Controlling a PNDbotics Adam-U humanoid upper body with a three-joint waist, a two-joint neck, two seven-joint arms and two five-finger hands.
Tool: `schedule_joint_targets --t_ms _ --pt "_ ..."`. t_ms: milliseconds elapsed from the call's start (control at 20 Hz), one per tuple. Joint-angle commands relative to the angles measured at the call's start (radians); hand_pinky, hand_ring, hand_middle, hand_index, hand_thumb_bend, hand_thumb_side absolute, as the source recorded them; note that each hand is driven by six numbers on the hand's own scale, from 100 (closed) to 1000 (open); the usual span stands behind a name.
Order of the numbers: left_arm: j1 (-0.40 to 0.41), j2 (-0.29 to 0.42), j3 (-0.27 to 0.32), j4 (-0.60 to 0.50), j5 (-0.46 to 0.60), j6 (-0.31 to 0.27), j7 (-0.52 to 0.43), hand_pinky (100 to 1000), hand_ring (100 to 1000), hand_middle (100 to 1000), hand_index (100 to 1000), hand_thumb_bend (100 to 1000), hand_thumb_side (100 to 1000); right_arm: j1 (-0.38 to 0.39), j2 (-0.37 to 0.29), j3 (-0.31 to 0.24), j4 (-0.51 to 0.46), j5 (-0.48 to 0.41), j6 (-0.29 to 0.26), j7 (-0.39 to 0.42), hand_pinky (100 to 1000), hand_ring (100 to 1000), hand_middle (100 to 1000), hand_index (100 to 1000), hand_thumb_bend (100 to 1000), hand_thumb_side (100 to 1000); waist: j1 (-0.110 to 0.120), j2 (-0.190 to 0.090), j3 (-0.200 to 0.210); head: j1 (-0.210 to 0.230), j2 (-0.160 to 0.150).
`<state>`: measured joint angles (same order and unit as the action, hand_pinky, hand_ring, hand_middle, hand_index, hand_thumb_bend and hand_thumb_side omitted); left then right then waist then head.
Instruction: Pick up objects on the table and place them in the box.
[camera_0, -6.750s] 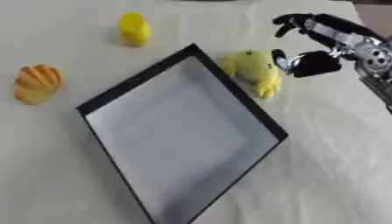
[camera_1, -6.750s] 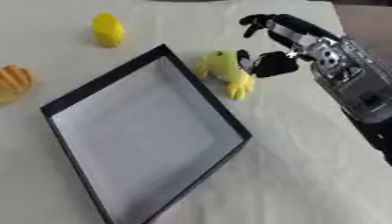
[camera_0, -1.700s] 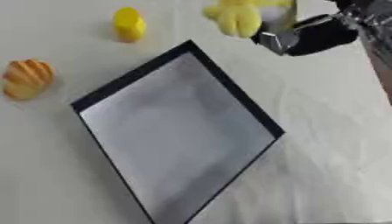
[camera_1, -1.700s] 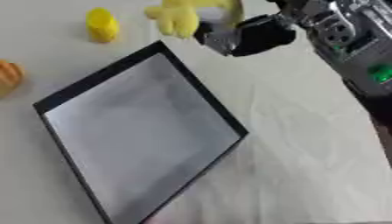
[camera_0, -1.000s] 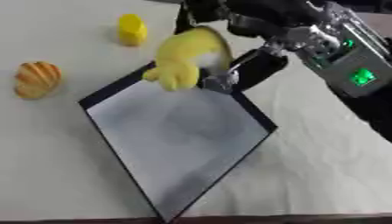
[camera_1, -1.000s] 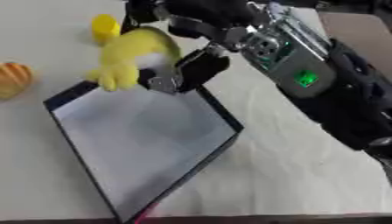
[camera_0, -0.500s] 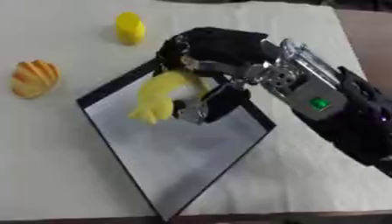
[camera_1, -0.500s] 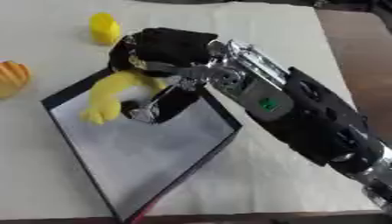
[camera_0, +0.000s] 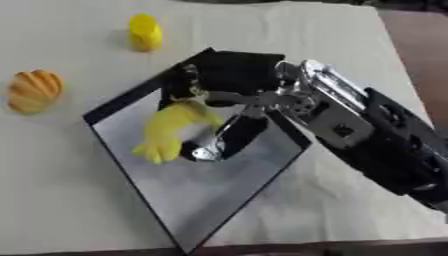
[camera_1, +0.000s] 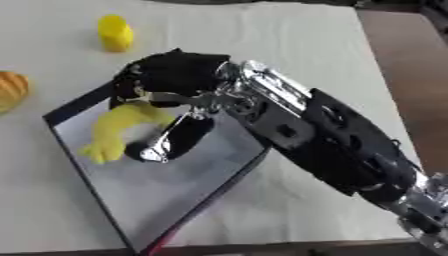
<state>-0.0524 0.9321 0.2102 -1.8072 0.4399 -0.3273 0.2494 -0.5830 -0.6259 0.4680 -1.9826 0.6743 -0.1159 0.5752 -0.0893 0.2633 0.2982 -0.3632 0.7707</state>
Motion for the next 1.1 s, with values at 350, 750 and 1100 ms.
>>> schedule_joint_targets --t_ms 350,750,1100 --pt "0.003 0.024 0.011 -0.004 0.001 0.001 -0.003 777 726 757 816 100 739 -0.015 -0.029 -0.044 -0.017 0.022 -0.030 0.023 1000 1000 869 945 455 480 0.000 -0.013 -0.005 0.010 -0.001" --pt "0.019 0.022 0.021 -0.002 -0.005 -0.002 0.004 777 726 757 816 100 737 -0.010 -0.063 -0.097 -0.017 -0.050 -0.019 -0.058 991 1000 844 922 333 420 0.001 -0.013 -0.017 0.032 -0.001" --pt "0.055 0.017 0.045 0.006 -0.016 -0.011 0.028 777 727 757 816 100 736 -0.002 -0.170 -0.272 -0.017 -0.315 0.035 -0.323 970 1000 780 873 100 100 0.007 -0.016 -0.043 0.063 -0.001"
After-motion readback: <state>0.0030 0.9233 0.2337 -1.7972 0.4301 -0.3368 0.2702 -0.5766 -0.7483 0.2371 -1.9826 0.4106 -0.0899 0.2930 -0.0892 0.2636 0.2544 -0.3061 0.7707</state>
